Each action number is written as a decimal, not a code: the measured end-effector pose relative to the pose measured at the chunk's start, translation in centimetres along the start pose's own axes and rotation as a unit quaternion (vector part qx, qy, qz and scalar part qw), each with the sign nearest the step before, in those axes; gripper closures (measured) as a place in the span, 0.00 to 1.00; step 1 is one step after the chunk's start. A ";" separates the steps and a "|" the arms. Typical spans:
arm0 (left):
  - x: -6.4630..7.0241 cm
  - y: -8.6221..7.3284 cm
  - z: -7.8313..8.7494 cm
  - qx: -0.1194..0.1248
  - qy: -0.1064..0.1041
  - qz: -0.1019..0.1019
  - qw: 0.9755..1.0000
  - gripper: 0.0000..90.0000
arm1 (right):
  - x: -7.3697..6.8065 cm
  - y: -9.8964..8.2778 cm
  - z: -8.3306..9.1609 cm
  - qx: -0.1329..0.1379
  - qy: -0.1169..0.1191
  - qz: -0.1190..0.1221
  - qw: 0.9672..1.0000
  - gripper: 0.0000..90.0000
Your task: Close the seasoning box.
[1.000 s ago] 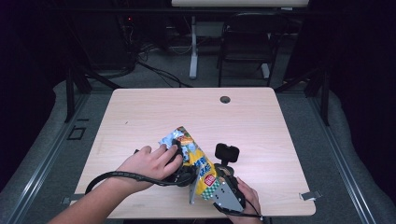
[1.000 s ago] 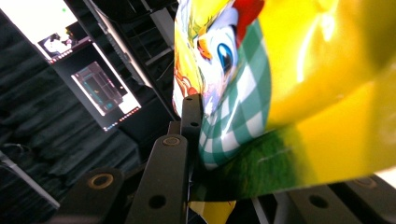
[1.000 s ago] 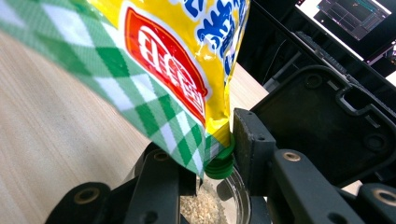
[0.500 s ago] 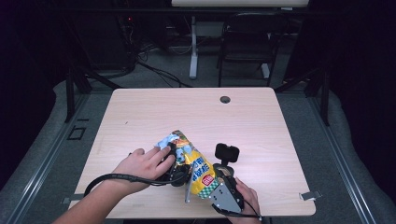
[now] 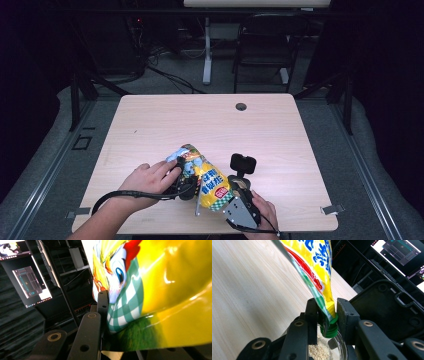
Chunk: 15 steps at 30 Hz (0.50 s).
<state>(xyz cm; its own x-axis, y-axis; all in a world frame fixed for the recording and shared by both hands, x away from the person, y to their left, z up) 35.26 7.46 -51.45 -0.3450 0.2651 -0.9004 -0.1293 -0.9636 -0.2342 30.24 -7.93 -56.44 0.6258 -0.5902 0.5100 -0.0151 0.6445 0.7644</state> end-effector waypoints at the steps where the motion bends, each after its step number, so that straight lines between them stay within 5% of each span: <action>1: 0.1 0.0 0.0 0.001 0.000 0.004 1.000 0.89 | 0.0 0.0 0.0 0.000 -0.001 0.000 1.000 0.79; 15: 0.8 0.0 -0.3 0.005 -0.012 0.036 0.999 0.90 | 0.3 -0.1 0.1 0.002 -0.005 0.001 1.000 0.79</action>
<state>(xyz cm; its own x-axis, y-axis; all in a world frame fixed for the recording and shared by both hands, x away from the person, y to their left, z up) 35.25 7.66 -52.28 -0.3763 0.1951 -0.9057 -0.1119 -0.9800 -0.1646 30.35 -8.18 -56.30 0.6173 -0.5937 0.5162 -0.0194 0.6445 0.7644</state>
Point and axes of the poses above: each handheld gripper's, and its own axes: z roughly backward along the jaws, y roughly out of its top, x roughly to its right, the point moved 10 cm from there along -z, roughly forward along the jaws, and after that the axes turned 9 degrees about y, right-handed, at the moved point
